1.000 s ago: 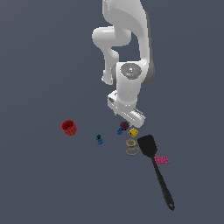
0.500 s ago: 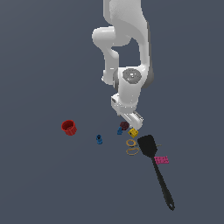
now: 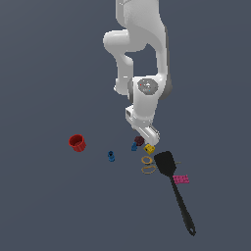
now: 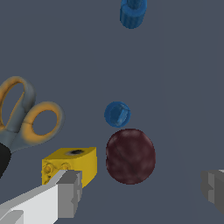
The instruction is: Pick up a designated object from a clutter of objects.
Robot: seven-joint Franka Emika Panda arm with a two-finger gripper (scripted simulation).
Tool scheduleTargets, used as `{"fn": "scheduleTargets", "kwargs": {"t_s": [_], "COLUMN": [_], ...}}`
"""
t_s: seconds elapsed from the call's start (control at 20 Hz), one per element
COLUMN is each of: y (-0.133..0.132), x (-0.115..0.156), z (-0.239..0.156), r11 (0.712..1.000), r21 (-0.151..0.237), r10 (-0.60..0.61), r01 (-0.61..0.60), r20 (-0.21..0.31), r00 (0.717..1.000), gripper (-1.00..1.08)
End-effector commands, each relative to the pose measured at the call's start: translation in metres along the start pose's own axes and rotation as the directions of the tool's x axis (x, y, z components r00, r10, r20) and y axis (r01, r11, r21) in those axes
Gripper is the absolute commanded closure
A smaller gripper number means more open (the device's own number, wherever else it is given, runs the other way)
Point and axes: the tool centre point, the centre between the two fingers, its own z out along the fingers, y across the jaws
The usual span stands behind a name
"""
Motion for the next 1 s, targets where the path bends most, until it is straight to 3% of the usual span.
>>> {"fn": "scheduleTargets", "kwargs": {"t_s": [0.0, 0.85, 0.9, 0.95], "y": [0.0, 0.001, 0.001, 0.001], "x": [0.0, -0.001, -0.001, -0.001], "z": [0.002, 0.05, 0.05, 0.05], "r11": [1.0, 1.0, 1.0, 1.0], "r21": [0.0, 0.001, 0.001, 0.001], "r10": [0.0, 0.004, 0.004, 0.004], "r01": [0.0, -0.004, -0.004, -0.004], "r20": [0.0, 0.0, 0.0, 0.0], "r00": [1.0, 1.0, 1.0, 1.0], "gripper": [-0.92, -0.92, 1.08, 1.08]}}
